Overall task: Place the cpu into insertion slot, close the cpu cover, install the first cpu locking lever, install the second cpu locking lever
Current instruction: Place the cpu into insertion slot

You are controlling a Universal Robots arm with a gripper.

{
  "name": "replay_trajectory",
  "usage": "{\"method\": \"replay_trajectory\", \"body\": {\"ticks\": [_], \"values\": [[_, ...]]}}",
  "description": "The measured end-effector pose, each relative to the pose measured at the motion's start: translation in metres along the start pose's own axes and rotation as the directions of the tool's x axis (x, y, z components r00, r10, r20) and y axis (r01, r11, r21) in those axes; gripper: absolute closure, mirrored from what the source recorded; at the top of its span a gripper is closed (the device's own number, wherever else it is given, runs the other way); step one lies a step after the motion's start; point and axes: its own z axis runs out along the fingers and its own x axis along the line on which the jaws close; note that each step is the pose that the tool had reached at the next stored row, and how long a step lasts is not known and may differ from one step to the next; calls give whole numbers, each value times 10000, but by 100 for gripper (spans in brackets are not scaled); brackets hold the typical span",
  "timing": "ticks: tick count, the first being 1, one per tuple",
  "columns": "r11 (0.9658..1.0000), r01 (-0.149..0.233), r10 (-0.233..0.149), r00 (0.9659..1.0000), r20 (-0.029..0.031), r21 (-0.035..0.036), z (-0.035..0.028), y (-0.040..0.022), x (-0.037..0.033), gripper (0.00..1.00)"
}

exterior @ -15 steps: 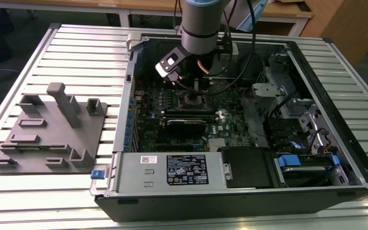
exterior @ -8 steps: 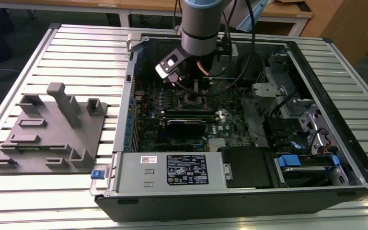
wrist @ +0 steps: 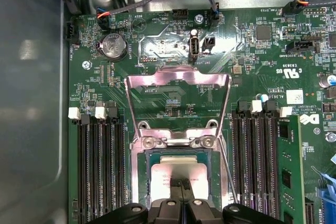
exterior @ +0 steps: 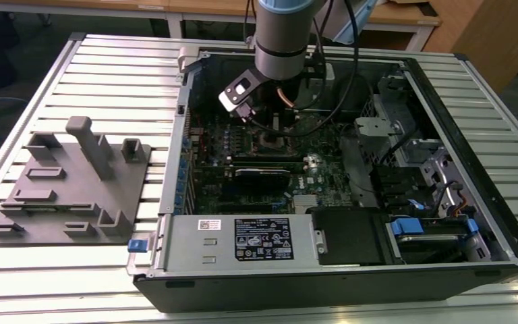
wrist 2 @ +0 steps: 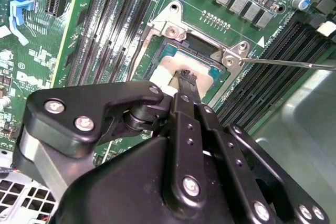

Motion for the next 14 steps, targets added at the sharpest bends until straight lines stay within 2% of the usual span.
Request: {"method": "replay_trajectory", "body": {"ticks": [9, 12, 14], "values": [[10000, 0, 0, 10000, -3, -2, 7, 0, -1, 89], [10000, -1, 1, 10000, -35, -19, -17, 3, 6, 89], [10000, -1, 1, 10000, -9, -4, -59, 3, 4, 89]]}}
